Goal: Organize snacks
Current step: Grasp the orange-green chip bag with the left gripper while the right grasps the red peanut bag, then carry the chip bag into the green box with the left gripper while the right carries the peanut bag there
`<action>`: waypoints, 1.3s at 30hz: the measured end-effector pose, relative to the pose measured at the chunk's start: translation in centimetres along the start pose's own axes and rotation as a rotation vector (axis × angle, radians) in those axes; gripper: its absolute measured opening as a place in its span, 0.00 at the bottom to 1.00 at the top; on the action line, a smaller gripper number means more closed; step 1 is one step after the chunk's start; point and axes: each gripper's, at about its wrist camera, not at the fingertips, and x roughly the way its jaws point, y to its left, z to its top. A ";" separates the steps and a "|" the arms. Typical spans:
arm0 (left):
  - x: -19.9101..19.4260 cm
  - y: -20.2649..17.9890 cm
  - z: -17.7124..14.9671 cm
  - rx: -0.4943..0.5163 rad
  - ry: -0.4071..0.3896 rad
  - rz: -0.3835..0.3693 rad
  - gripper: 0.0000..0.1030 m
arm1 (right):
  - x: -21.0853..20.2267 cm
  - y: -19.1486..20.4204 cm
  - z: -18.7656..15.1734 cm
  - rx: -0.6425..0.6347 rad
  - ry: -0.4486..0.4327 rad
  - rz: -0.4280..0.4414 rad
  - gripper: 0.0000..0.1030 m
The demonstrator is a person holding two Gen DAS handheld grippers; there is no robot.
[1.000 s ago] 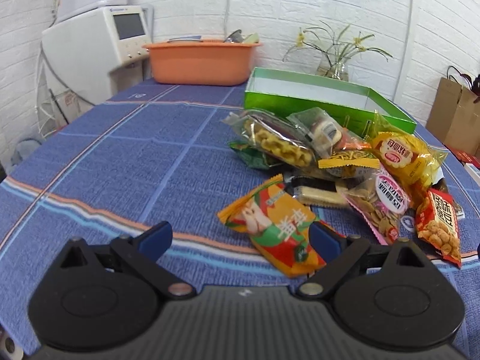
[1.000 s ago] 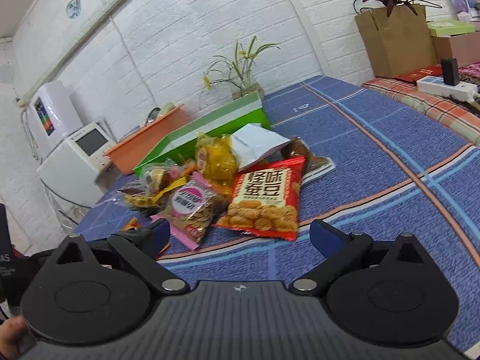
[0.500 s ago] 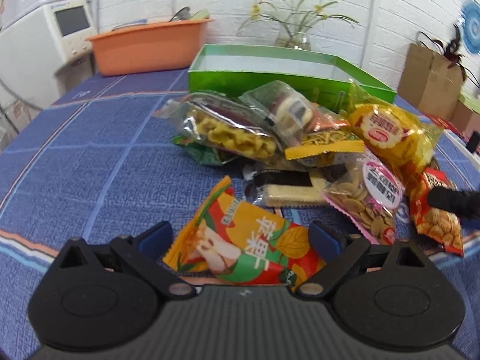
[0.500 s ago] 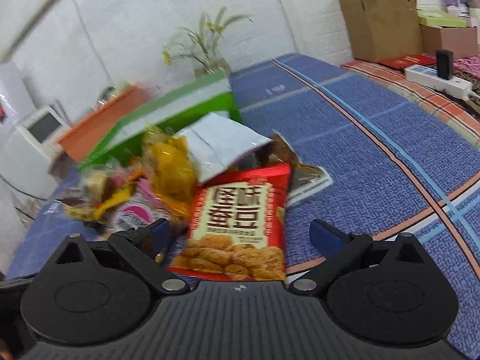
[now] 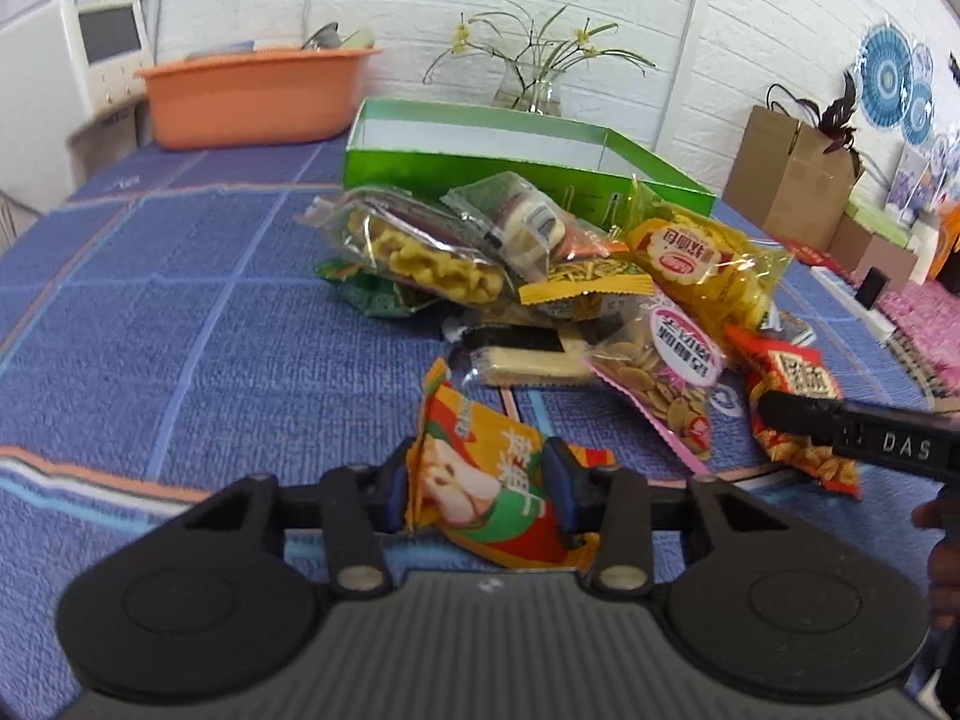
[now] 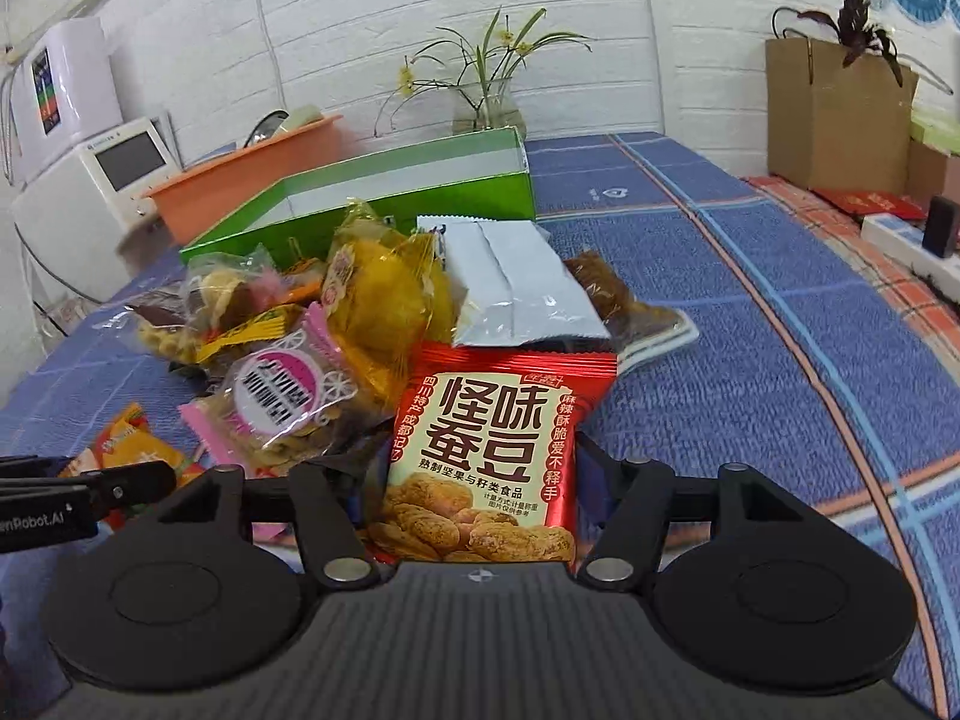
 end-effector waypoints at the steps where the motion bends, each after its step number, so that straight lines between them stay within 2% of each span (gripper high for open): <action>1: -0.3 0.3 -0.1 -0.019 0.003 -0.017 0.36 | -0.5 0.0 -0.2 0.002 -0.001 0.007 0.98; 8: -2.6 0.6 -0.7 -0.039 -0.008 -0.059 0.24 | -3.8 0.6 -0.9 -0.002 -0.070 0.053 0.98; 13: -3.8 0.3 -0.7 -0.018 -0.028 -0.058 0.21 | -4.9 1.1 -0.7 -0.020 -0.128 0.087 0.98; 15: -3.9 0.1 -0.6 0.019 -0.021 -0.040 0.21 | -4.9 1.2 -0.7 -0.027 -0.132 0.103 0.98; 16: -4.1 -0.1 -0.6 0.048 -0.026 -0.022 0.24 | -4.9 1.2 -0.7 -0.025 -0.132 0.110 0.98; 19: -5.1 -0.6 -1.1 0.189 -0.047 0.038 0.80 | -5.1 1.1 -0.9 -0.011 -0.139 0.121 0.98; 21: -6.3 -0.7 -1.5 0.298 -0.088 0.044 0.81 | -5.1 0.9 -0.9 0.001 -0.150 0.126 0.98; 22: -6.7 -0.8 -1.6 0.354 -0.104 0.030 0.86 | -5.1 0.8 -0.9 0.007 -0.152 0.127 0.98; 23: -7.1 -0.8 -1.8 0.419 -0.122 -0.002 1.00 | -5.0 0.8 -0.9 0.014 -0.154 0.130 0.98; 26: -7.2 -1.1 -2.2 0.661 -0.127 -0.111 1.00 | -5.0 0.7 -1.1 0.035 -0.152 0.146 0.98; 29: -5.7 -1.8 -2.0 0.884 -0.061 -0.146 1.00 | -5.2 0.8 -1.4 0.049 -0.155 0.151 0.98; 31: -4.4 -1.8 -1.5 0.975 -0.019 -0.147 1.00 | -5.4 0.9 -1.5 0.056 -0.161 0.146 0.98; 33: -2.7 -0.9 -0.2 0.987 0.071 -0.226 1.00 | -5.6 0.8 -1.4 0.064 -0.166 0.142 0.98; 35: -1.0 0.1 1.2 0.912 0.198 -0.334 1.00 | -5.6 0.8 -1.4 0.070 -0.167 0.138 0.99; 36: -0.3 0.5 1.5 0.876 0.236 -0.368 1.00 | -5.6 0.8 -1.4 0.073 -0.166 0.136 0.99; 39: 0.7 0.9 1.8 0.861 0.236 -0.417 1.00 | -5.5 0.7 -1.4 0.078 -0.164 0.131 0.99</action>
